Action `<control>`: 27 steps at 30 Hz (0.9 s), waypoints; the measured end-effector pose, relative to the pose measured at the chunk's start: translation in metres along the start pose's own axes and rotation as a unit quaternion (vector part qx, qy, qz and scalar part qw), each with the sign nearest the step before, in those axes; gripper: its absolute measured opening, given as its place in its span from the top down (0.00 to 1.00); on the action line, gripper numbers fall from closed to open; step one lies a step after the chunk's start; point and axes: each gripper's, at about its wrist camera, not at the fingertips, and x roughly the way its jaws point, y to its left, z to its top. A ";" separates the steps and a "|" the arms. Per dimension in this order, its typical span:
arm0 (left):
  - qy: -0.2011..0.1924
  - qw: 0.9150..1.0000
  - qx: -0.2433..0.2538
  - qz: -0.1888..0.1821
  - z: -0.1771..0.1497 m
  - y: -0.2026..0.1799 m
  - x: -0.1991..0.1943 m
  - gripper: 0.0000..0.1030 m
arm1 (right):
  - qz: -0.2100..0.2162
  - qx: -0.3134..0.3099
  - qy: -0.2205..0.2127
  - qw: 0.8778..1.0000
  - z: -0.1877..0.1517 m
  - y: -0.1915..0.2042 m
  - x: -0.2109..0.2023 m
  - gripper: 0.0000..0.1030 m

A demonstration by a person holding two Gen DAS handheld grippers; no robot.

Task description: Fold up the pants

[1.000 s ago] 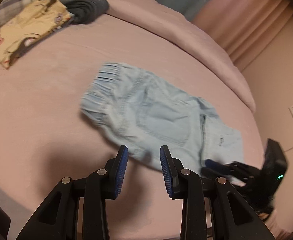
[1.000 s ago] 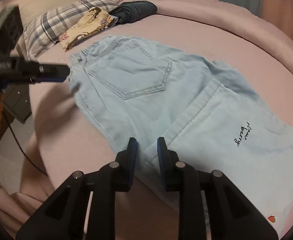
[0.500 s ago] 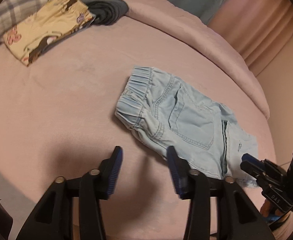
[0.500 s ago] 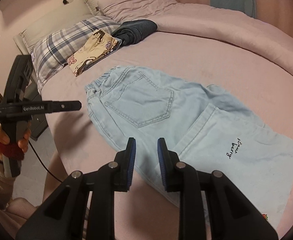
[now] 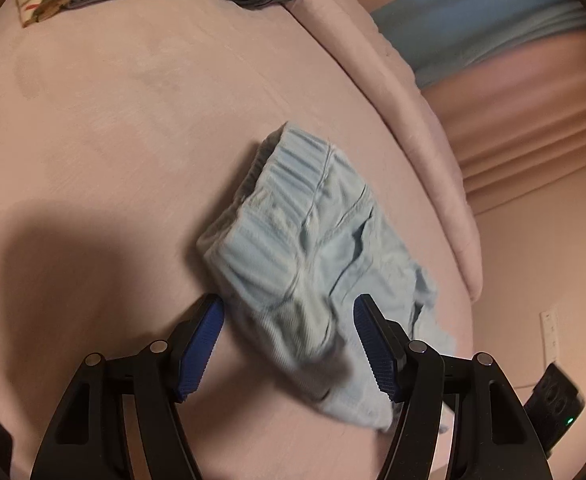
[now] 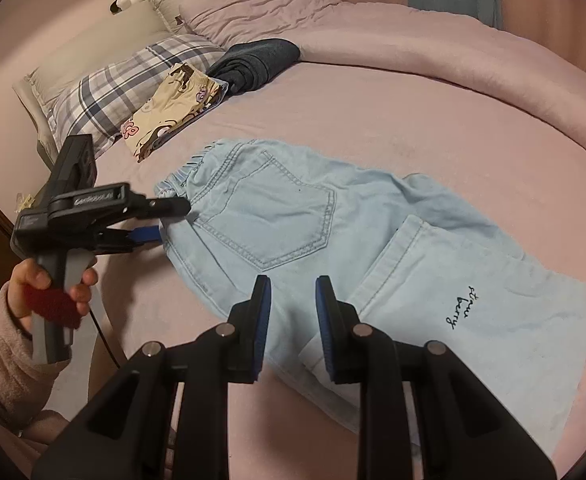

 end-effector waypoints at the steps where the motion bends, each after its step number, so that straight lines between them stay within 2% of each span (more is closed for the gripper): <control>1: 0.001 1.000 -0.003 0.000 0.001 0.001 0.001 0.35 | 0.000 0.001 0.000 1.000 0.000 -0.001 0.000 0.76; 7: -0.007 1.000 -0.015 -0.011 0.005 0.005 0.006 0.35 | -0.004 0.014 0.000 1.000 -0.003 -0.010 0.000 0.76; 12: 0.003 0.999 -0.030 0.008 0.001 0.000 0.003 0.35 | -0.009 0.029 -0.003 1.000 -0.004 -0.017 -0.002 0.76; 15: 0.027 0.998 -0.045 -0.016 -0.009 -0.003 0.006 0.35 | -0.012 0.032 -0.008 0.999 -0.005 -0.021 -0.005 0.76; 18: 0.021 0.999 -0.046 -0.011 -0.007 -0.004 0.010 0.33 | -0.014 0.036 -0.010 0.999 -0.007 -0.025 -0.008 0.76; 20: 0.016 0.998 -0.060 -0.030 -0.001 -0.005 0.015 0.27 | -0.017 0.043 -0.009 0.999 -0.008 -0.030 -0.008 0.76; 22: 0.016 0.997 -0.070 -0.036 0.003 -0.006 0.019 0.28 | -0.017 0.050 -0.011 0.999 -0.008 -0.034 -0.009 0.76; 23: 0.013 0.997 -0.073 -0.038 0.004 -0.007 0.019 0.39 | -0.016 0.054 -0.014 0.998 -0.009 -0.035 -0.010 0.76; 24: 0.012 0.996 -0.075 -0.037 0.004 -0.006 0.019 0.68 | -0.018 0.056 -0.015 0.998 -0.010 -0.036 -0.011 0.76; 25: 0.019 0.995 -0.083 -0.047 0.003 -0.001 0.022 0.76 | -0.019 0.058 -0.016 0.998 -0.010 -0.037 -0.012 0.76; 27: 0.011 0.994 -0.094 -0.060 0.000 0.004 0.019 0.79 | -0.017 0.062 -0.018 0.998 -0.012 -0.039 -0.013 0.76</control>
